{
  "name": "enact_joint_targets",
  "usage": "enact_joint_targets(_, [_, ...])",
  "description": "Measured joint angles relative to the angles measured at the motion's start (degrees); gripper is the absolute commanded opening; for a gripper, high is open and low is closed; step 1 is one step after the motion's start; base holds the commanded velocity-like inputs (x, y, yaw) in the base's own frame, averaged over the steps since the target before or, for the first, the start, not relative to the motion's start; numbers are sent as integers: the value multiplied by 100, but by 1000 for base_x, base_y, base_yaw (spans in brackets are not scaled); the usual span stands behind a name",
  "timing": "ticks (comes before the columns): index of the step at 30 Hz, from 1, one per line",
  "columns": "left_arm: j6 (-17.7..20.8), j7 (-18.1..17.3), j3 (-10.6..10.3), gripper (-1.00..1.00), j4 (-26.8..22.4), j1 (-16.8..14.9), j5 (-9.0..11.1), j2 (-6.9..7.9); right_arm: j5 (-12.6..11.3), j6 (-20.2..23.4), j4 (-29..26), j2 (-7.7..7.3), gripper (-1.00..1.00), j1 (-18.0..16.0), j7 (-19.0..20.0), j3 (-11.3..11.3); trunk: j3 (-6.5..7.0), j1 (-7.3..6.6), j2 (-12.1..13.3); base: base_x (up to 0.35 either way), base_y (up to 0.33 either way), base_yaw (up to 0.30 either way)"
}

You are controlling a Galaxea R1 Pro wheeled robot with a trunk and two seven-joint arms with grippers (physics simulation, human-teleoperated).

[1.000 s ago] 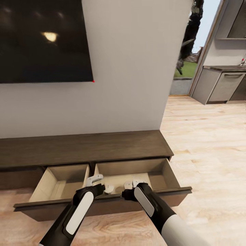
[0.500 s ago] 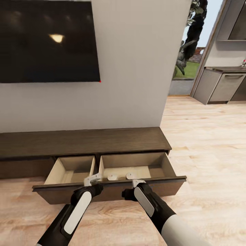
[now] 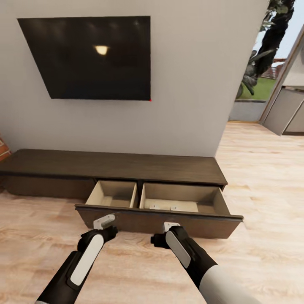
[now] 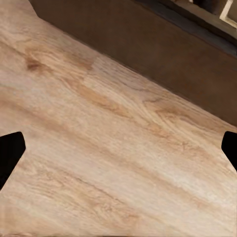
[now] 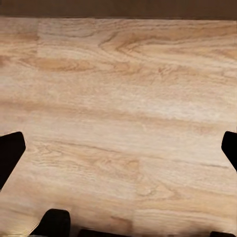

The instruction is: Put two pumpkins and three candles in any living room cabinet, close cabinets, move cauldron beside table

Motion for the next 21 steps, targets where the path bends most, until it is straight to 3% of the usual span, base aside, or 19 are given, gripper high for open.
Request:
enact_joint_targets(1, [9, -8, 151, 100, 13, -1, 4, 123, -4, 15, 0, 0, 100, 0, 0, 1, 18, -22, 40, -250, 0, 290])
enact_joint_targets(4, [3, -14, 343, 100, 125, 0, 86, 291, -2, 20, 0, 1, 100, 0, -10, 14, 72, -88, 160, -230, 0, 290])
enact_joint_targets(9, [-1, -16, 608, 100, 556, -12, 129, 425, 16, 29, -4, -5, 100, 0, -27, 37, 162, -199, 361, -193, 0, 290])
enact_joint_targets(14, [-41, -49, 1180, 100, 1392, 11, 152, 599, 70, -50, -2, -14, 100, 50, 7, 51, 180, -222, 403, -109, 0, 290])
enact_joint_targets(18, [-199, -653, 1368, 100, 2289, 14, 64, 694, 85, -356, 2, -17, 100, 218, 23, 62, 180, -223, 402, -31, 0, 290])
enact_joint_targets(21, [-845, -1055, 1358, 100, 3037, 14, 0, 710, 118, -857, 5, -17, 100, 516, 50, 225, 179, -223, 402, -7, 0, 290])
